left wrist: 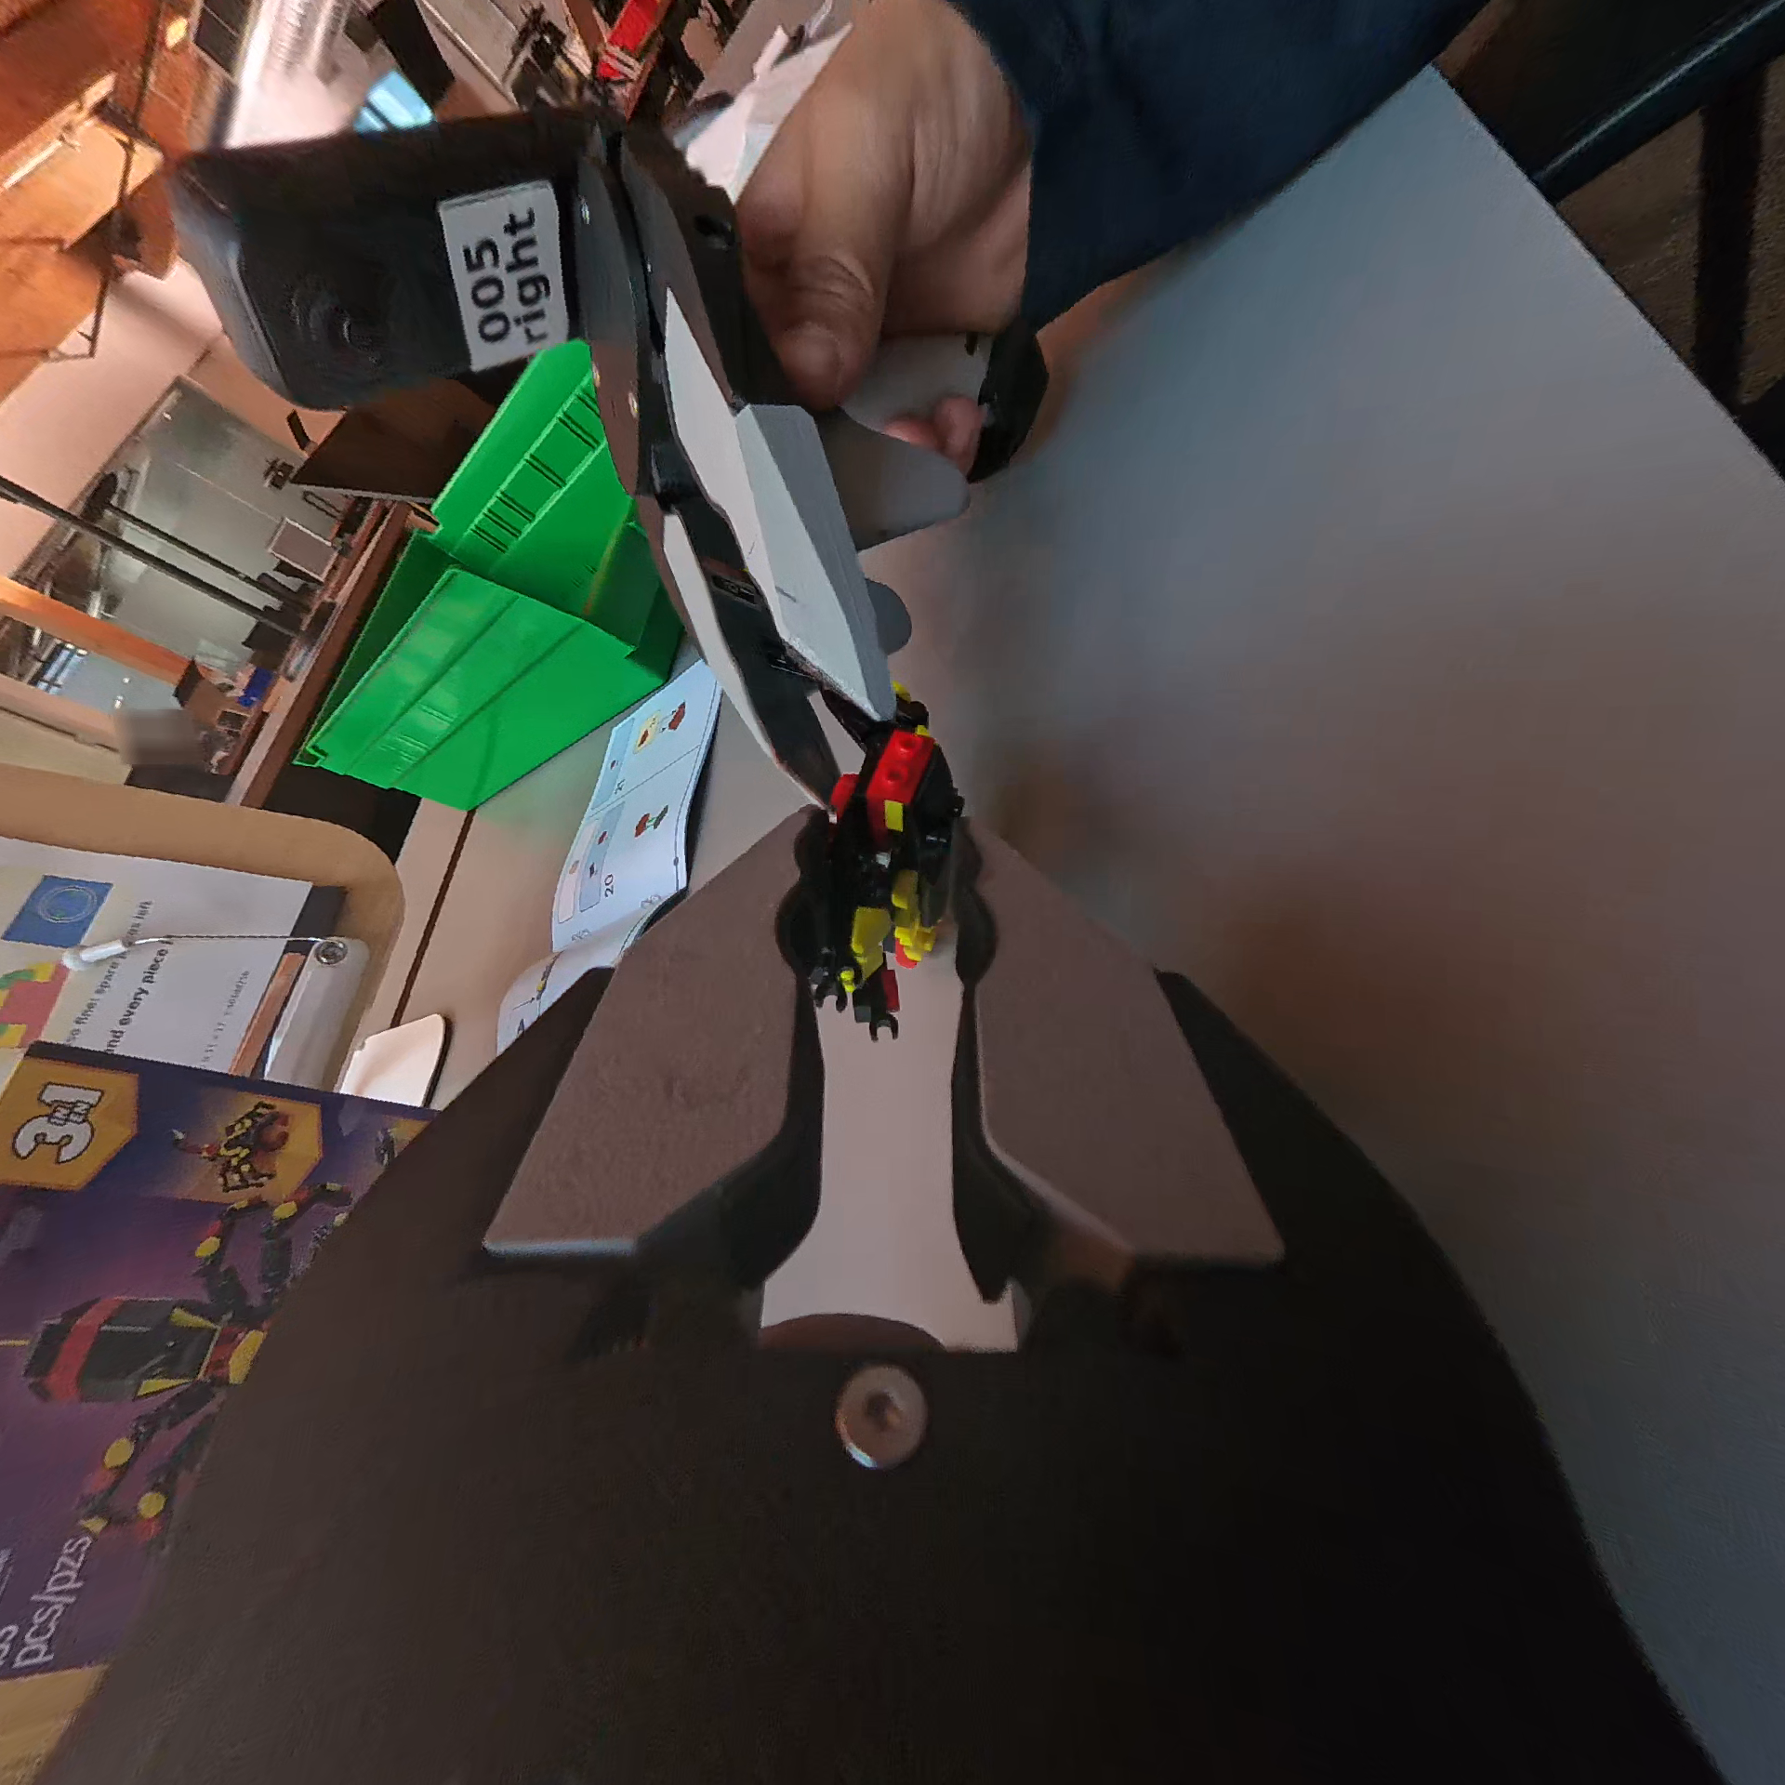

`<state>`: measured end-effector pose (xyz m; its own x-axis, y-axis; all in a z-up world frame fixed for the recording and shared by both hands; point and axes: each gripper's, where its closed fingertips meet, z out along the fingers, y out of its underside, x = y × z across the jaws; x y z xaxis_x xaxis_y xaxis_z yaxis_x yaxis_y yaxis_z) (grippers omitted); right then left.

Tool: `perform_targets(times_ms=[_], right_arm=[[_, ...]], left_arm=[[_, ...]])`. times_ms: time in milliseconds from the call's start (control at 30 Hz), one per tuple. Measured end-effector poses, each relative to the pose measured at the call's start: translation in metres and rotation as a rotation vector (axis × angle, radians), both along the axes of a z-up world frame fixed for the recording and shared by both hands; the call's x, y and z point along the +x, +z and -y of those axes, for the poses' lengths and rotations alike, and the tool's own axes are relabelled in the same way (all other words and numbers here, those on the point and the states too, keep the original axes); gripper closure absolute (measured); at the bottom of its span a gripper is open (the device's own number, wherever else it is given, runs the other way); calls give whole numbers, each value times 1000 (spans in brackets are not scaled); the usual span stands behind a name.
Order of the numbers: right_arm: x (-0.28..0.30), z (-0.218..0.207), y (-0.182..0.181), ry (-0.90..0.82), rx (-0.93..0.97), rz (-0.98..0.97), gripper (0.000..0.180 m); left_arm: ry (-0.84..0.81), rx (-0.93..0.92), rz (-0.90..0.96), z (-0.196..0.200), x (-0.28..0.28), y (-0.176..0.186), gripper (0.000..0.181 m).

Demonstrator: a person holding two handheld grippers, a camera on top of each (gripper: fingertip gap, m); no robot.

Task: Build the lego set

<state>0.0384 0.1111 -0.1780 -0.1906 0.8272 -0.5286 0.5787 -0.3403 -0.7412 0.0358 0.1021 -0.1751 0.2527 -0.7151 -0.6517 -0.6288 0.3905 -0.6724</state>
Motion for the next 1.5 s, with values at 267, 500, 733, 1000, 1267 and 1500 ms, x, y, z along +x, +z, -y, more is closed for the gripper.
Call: perform_targets(times_ms=[267,500,733,1000,1267,1500], right_arm=[[-1,0,-5,80,57,33,153],[-3,-3,-6,86,72,37,151],[0,-21,14,12,170,-69,139],[15,-58,60,-155,152,-333,126],[18,-68,58,-190,138,-347,125],[8,-42,39,-49,-30,-268,122]], left_arm=[[0,3,-15,-1,-3,-2,159],[9,1,-16,-3,-4,-2,159],[37,-6,26,-7,-7,3,159],[125,-462,518,-31,-22,44,159],[-51,-1090,863,-26,-28,50,159],[-109,-1109,719,-9,-18,41,159]])
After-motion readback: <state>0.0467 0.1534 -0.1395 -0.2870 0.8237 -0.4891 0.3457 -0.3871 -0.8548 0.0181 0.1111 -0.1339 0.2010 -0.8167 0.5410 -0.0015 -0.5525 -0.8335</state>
